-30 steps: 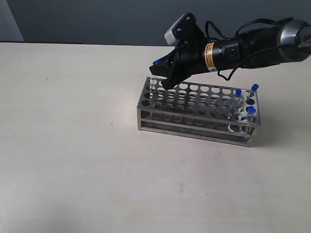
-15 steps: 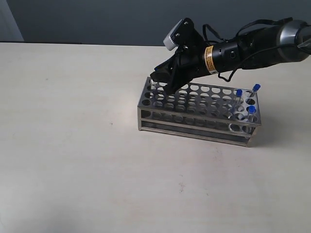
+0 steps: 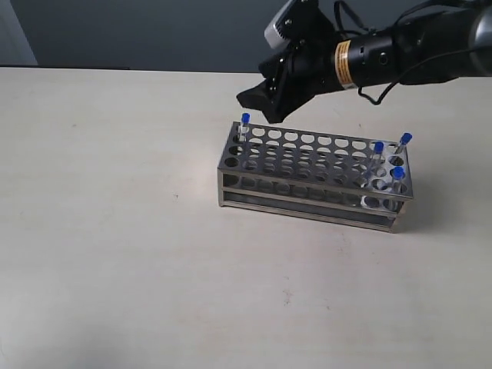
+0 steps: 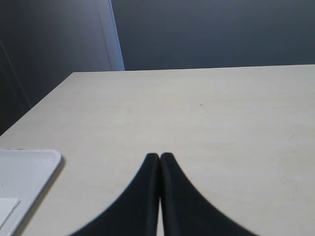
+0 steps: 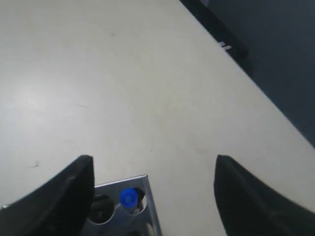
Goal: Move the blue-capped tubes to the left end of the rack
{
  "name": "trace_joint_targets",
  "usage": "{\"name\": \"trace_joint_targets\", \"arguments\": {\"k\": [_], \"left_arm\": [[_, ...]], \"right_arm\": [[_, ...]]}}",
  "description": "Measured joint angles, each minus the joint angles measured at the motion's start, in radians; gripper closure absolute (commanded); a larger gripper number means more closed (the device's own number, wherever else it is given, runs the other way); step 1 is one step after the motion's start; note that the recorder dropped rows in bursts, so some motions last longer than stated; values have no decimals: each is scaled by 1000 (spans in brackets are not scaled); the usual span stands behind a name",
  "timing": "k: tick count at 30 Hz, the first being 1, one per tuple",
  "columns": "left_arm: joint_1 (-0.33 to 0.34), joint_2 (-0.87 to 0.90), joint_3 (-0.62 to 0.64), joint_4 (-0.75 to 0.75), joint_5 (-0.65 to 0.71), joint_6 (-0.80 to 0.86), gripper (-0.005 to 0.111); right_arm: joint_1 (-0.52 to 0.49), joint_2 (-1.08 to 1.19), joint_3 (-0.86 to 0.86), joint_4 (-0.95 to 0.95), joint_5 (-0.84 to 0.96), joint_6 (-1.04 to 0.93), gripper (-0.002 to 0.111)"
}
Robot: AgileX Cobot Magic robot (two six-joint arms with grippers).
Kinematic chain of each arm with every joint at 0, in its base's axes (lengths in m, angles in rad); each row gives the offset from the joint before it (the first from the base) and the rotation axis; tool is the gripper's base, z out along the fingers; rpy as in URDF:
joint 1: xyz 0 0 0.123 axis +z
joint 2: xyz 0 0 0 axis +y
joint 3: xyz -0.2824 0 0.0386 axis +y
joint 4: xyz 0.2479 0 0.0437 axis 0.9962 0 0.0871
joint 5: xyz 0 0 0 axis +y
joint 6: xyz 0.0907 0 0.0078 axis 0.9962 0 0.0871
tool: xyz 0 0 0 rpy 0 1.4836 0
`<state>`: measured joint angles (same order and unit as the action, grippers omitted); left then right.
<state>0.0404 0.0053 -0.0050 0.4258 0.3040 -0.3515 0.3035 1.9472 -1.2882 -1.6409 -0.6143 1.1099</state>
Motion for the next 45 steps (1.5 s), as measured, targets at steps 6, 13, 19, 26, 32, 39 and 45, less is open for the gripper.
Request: {"name": "trace_joint_targets", "arguments": {"k": [6, 13, 19, 26, 32, 39, 45], "left_arm": [[0, 0, 0, 0, 0, 0, 106], [0, 0, 0, 0, 0, 0, 106], [0, 0, 0, 0, 0, 0, 106], [0, 0, 0, 0, 0, 0, 106], [0, 0, 0, 0, 0, 0, 106], [0, 0, 0, 0, 0, 0, 106], [0, 0, 0, 0, 0, 0, 106]], "right_arm": [[0, -112, 0, -83, 27, 132, 42], [0, -232, 103, -94, 40, 216, 55], [0, -300, 267, -103, 177, 253, 61], [0, -410, 468, -48, 219, 284, 61], [0, -567, 654, 103, 331, 168, 61], [0, -687, 802, 507, 444, -166, 61], [0, -665, 809, 833, 438, -422, 60]]}}
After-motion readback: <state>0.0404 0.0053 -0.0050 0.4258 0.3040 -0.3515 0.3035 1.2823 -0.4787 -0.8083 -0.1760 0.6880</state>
